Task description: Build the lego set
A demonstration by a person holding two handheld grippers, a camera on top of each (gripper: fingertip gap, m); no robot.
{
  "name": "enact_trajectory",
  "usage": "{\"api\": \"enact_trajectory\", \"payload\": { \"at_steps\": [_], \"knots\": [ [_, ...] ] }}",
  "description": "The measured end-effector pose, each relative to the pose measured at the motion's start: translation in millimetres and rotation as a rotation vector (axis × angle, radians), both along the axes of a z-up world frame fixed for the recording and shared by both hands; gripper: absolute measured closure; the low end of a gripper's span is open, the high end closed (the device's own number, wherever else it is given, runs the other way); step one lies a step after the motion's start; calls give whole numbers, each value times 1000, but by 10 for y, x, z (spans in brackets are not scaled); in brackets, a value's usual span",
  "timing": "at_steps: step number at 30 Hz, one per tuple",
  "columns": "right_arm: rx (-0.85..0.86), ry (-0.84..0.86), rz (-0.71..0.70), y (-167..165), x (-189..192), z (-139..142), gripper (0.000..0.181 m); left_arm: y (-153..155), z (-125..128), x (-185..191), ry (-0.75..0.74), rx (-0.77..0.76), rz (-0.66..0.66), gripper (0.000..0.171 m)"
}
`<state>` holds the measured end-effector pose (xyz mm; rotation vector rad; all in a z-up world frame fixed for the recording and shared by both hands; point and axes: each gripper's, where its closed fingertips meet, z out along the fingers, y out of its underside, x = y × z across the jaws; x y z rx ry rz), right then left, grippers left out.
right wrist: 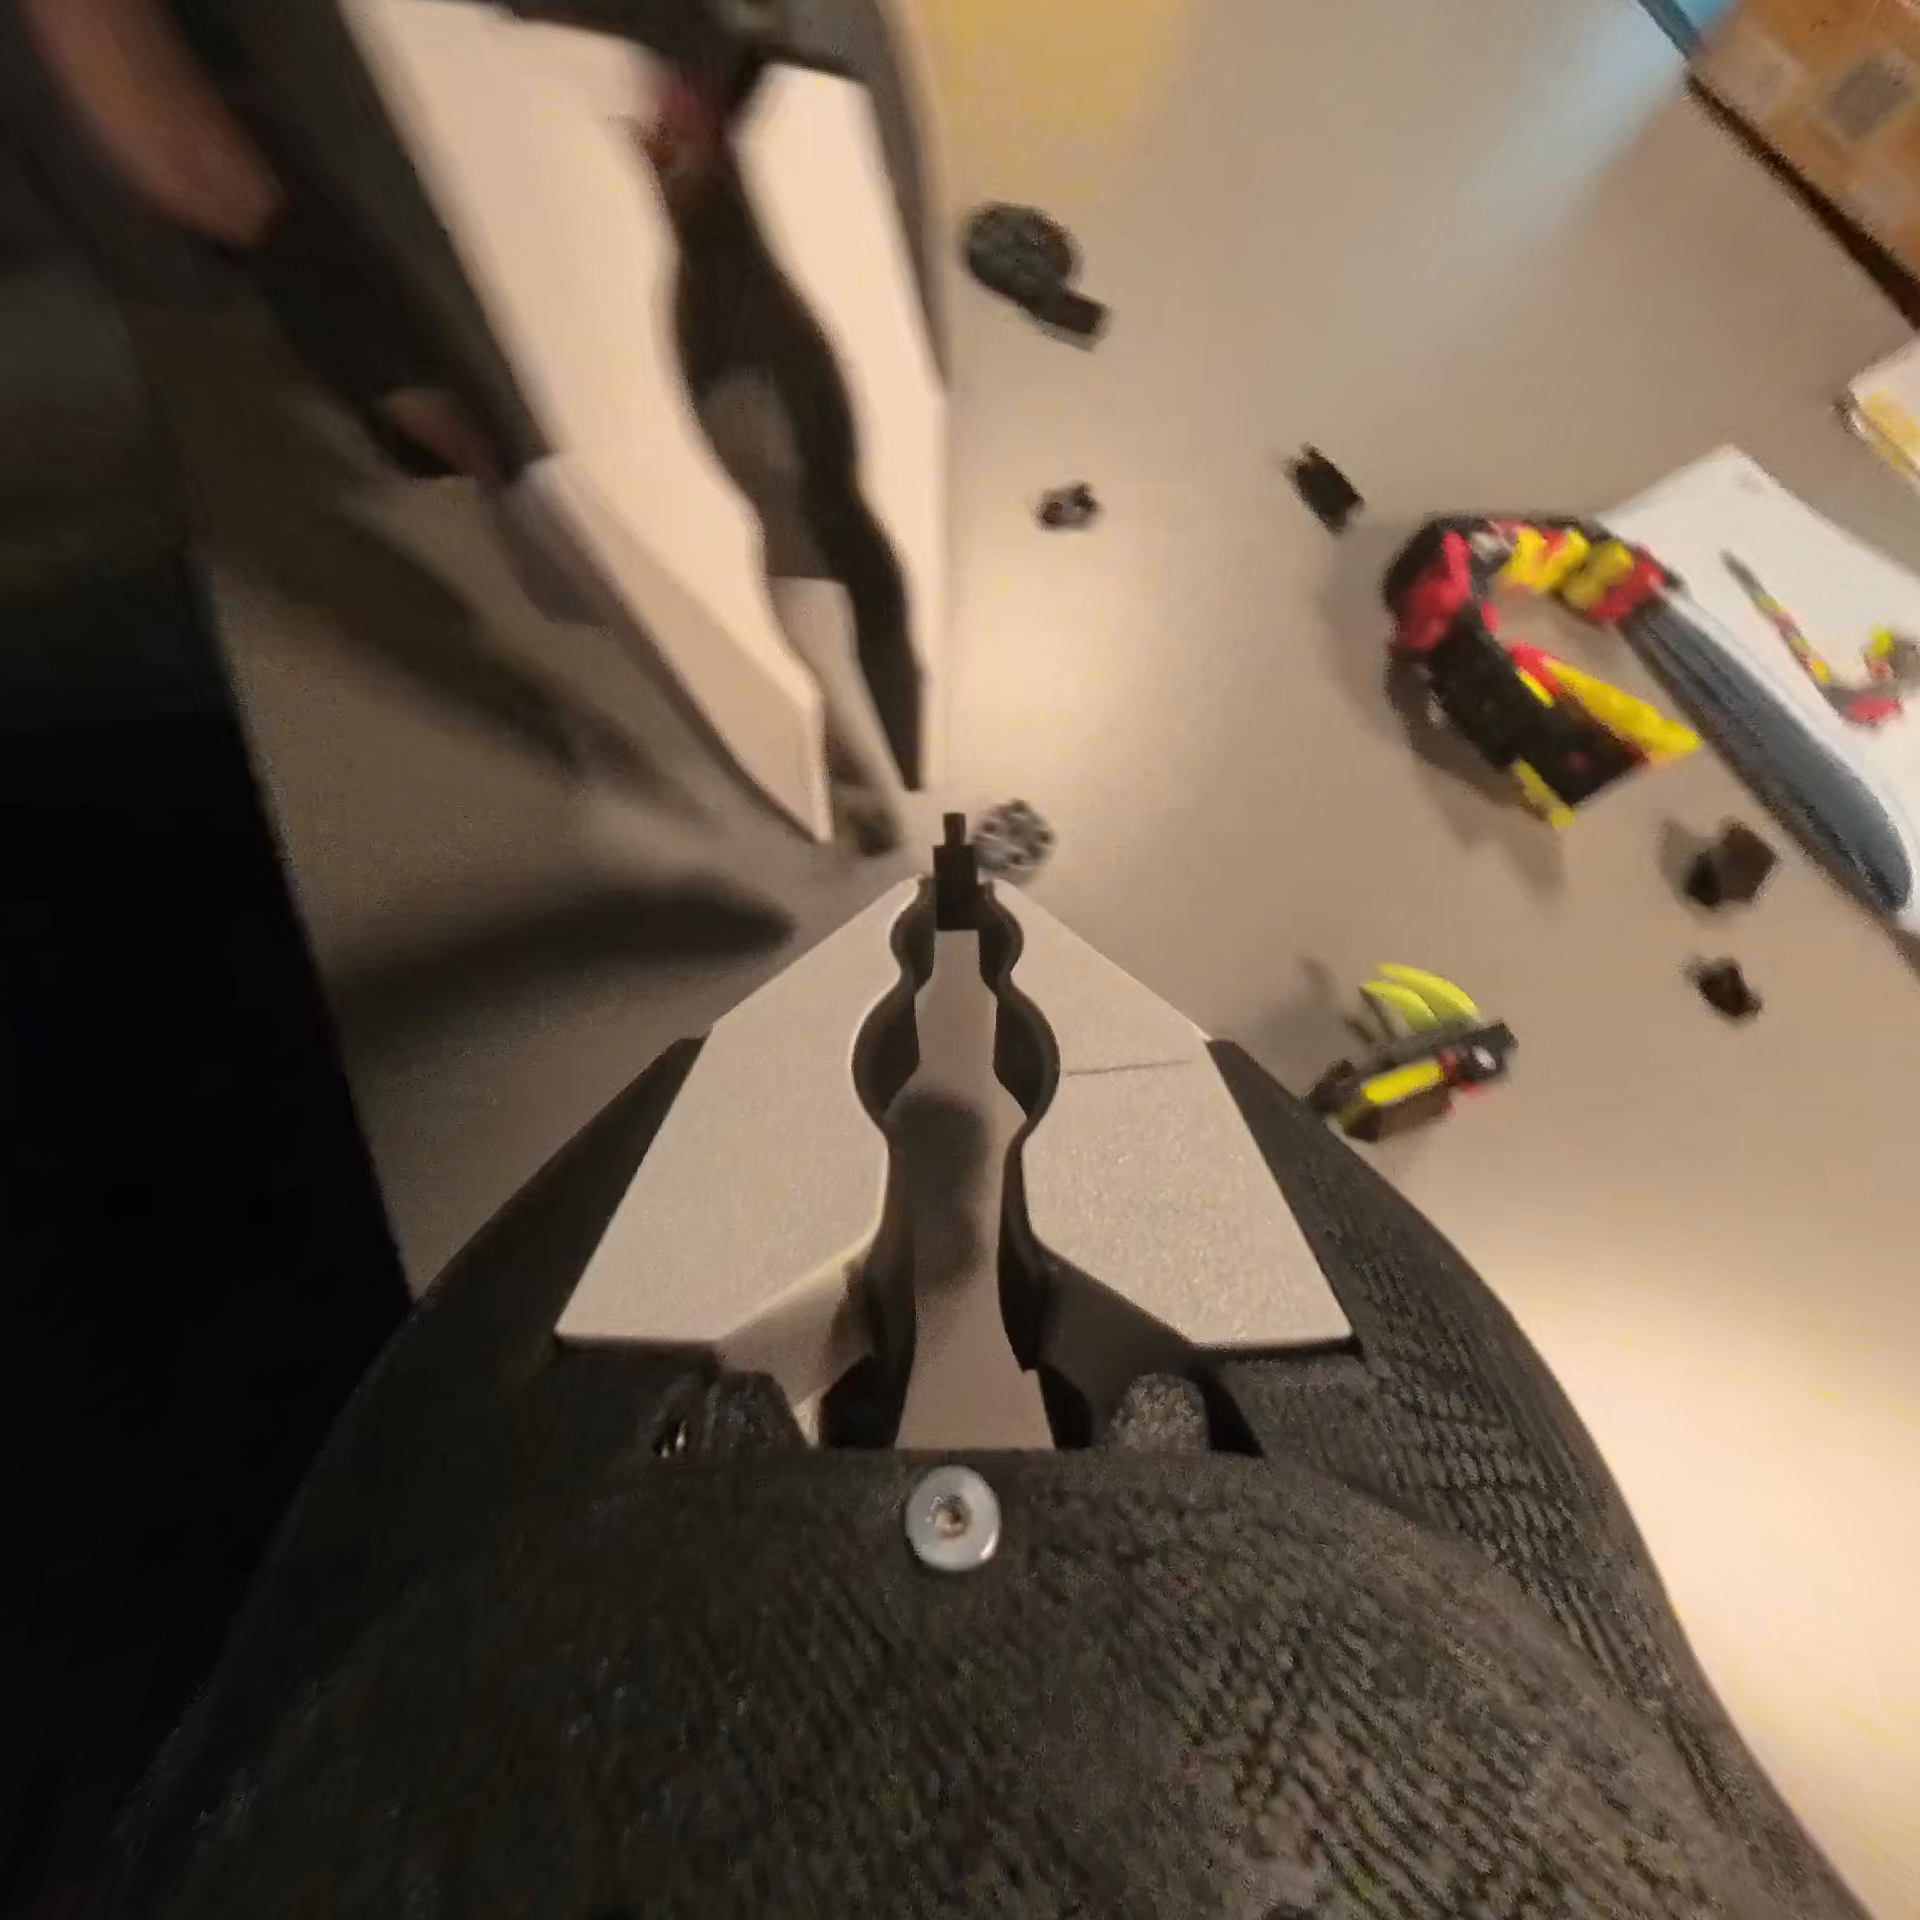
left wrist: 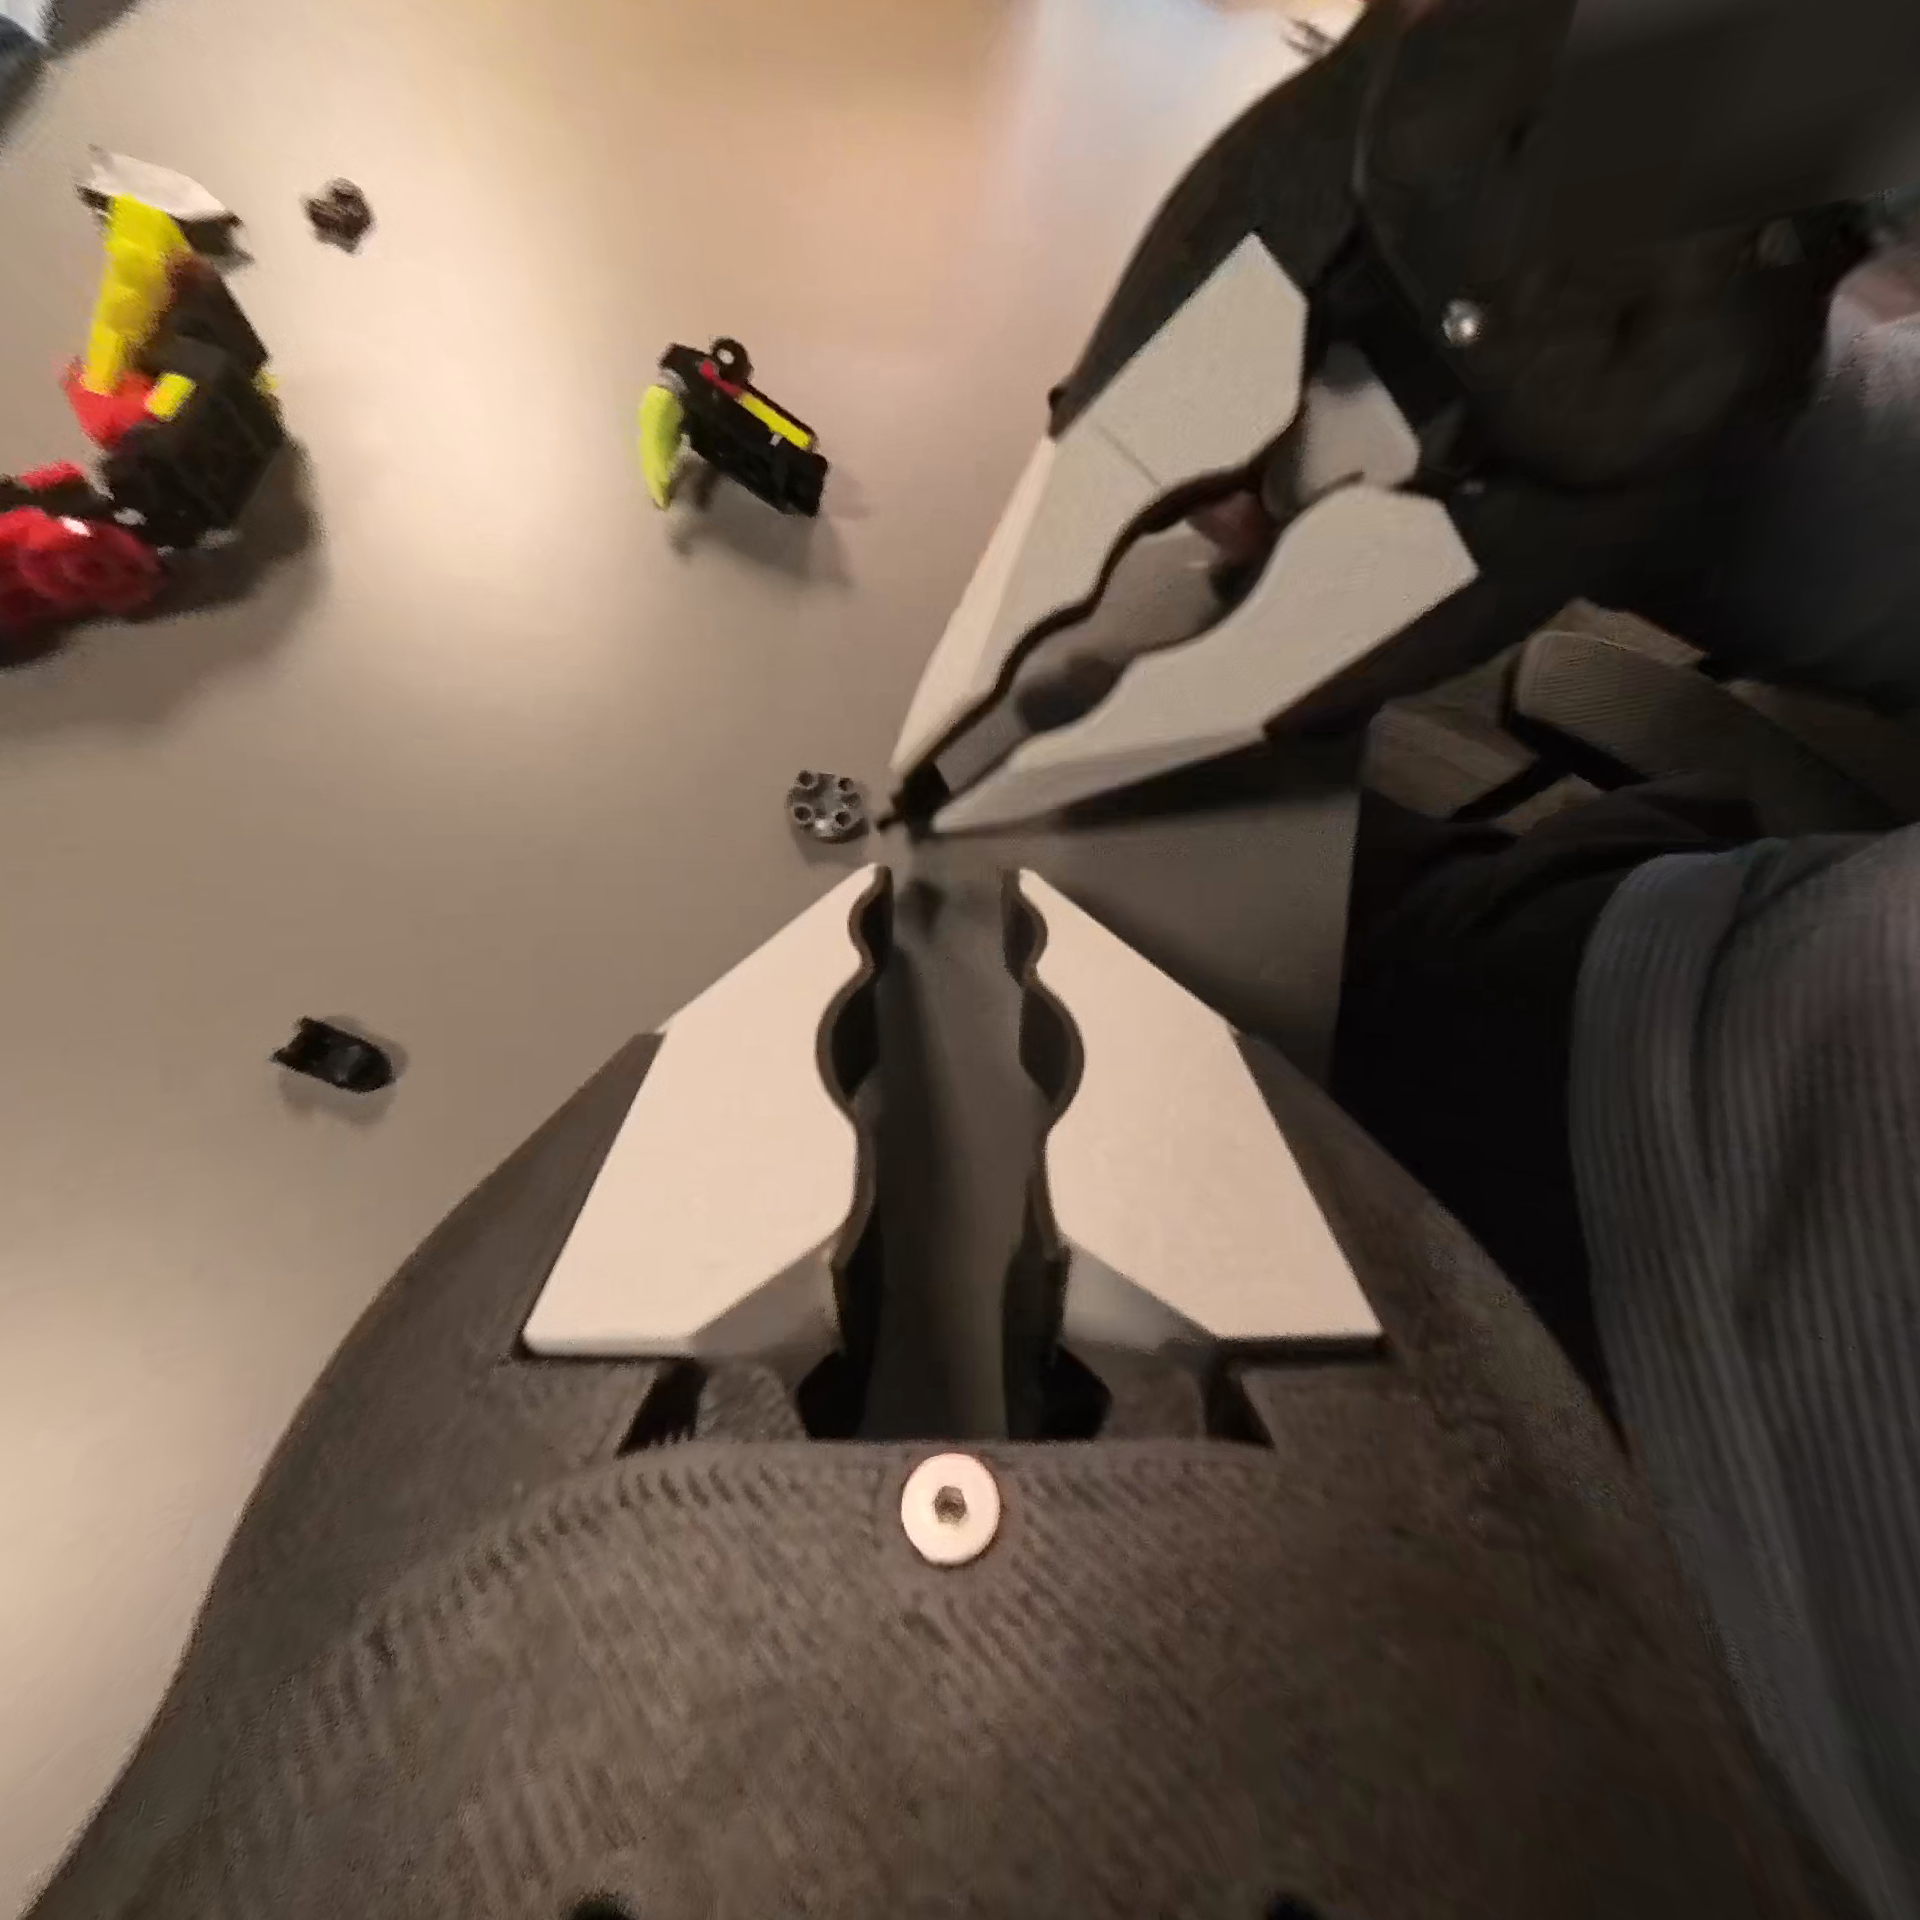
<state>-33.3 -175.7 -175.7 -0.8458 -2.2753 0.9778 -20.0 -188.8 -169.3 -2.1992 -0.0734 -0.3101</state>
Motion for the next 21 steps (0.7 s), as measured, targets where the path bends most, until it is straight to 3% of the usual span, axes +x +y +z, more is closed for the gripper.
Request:
{"api": "enact_trajectory", "payload": {
  "at_steps": [4, 10, 16, 21],
  "knots": [
    [-98, -49, -118, 151, -111, 31, 175, 9, -20, -108, 180, -7, 75, 148],
    [-288, -158, -181, 233, -163, 57, 175, 144, -100, -244, 301, -64, 119, 138],
    [-543, -262, -207, 205, -141, 140, 175, 189, -108, -204, 274, -64, 85, 145],
    [-558, -298, -212, 189, -132, 109, 175, 188, -114, -59, 246, -58, 9, 145]
  ]
}}
